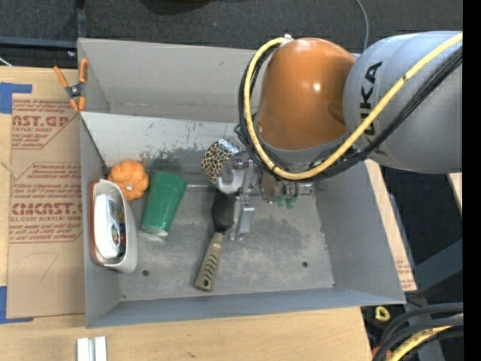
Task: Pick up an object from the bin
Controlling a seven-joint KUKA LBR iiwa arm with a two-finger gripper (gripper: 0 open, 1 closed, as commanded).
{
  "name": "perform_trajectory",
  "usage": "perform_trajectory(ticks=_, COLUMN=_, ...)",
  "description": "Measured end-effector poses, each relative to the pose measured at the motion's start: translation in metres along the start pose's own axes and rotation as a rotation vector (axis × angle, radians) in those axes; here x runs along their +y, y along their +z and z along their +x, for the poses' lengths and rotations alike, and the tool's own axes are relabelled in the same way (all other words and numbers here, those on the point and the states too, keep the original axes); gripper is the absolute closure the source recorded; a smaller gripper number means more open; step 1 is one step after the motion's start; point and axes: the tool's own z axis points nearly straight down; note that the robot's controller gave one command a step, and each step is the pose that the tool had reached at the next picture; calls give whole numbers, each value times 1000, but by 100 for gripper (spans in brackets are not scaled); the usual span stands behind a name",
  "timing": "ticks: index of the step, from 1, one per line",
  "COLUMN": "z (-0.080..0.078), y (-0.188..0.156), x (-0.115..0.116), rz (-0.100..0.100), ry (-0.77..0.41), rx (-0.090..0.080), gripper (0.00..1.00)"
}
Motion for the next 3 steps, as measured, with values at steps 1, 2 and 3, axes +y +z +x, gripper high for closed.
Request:
perform_trajectory(ticks=1, z=0, y=0, x=0, rz=0, ry=0, rx=0, gripper=0)
perform_trajectory(ticks=2, z=21, y=54, x=35, rz=-1, ry=-2, rx=4, gripper=0)
perform_trajectory(ticks=3, z=3, y=41, x=41, rz=-2, ry=181, rx=-9, gripper=100)
